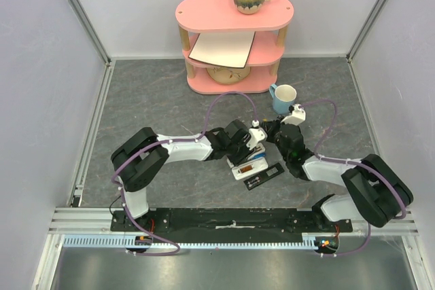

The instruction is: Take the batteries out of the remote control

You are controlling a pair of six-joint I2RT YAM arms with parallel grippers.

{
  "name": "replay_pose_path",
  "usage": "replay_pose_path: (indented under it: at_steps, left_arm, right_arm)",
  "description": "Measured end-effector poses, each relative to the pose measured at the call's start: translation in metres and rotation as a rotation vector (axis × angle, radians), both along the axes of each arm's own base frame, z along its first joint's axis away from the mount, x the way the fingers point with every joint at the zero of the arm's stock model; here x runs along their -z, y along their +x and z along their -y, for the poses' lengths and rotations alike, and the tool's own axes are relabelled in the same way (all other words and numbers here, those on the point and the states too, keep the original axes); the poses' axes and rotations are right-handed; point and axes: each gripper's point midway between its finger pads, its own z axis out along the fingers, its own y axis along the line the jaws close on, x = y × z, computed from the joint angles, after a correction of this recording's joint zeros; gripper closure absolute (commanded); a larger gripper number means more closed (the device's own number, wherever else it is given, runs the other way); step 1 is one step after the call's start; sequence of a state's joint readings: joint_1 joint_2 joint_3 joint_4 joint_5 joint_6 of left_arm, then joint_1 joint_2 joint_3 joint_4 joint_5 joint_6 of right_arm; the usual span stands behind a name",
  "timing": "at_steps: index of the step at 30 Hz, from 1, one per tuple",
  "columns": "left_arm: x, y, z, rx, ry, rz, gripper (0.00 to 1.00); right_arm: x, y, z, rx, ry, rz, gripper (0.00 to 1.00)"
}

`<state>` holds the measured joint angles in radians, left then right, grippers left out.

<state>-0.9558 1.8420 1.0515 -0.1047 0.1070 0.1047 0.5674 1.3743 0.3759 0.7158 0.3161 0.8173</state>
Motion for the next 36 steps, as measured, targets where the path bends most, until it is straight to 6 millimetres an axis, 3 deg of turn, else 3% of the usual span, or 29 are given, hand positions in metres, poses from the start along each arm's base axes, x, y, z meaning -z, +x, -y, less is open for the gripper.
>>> replay_pose_path:
  at_steps: [7, 13, 18, 22, 28, 32, 36]
  left_arm:
    - [-0.001, -0.001, 0.001, -0.001, -0.015, 0.020, 0.98]
    - [-0.002, 0.001, -0.029, -0.086, 0.001, 0.050, 0.98]
    - [-0.009, -0.006, -0.069, -0.162, 0.001, 0.083, 0.98]
    - [-0.035, -0.001, -0.087, -0.232, -0.087, 0.134, 0.98]
    - [-0.084, 0.028, -0.120, -0.416, -0.253, 0.252, 0.98]
    - [-0.095, 0.036, -0.143, -0.525, -0.289, 0.303, 0.98]
    - [-0.091, 0.052, -0.167, -0.654, -0.272, 0.311, 0.98]
  right_arm:
    - [-0.013, -0.007, 0.011, 0.014, -0.035, 0.020, 1.00]
    - [-0.076, -0.016, -0.002, -0.031, 0.070, 0.182, 1.00]
    - [-0.097, -0.019, 0.001, -0.032, 0.090, 0.234, 1.00]
    - [-0.104, -0.021, 0.003, -0.033, 0.089, 0.253, 1.00]
    - [-0.101, -0.022, 0.004, -0.036, 0.070, 0.246, 1.00]
    - [-0.098, -0.023, 0.003, -0.045, 0.060, 0.237, 1.00]
    - [-0.095, -0.024, 0.002, -0.053, 0.048, 0.229, 1.00]
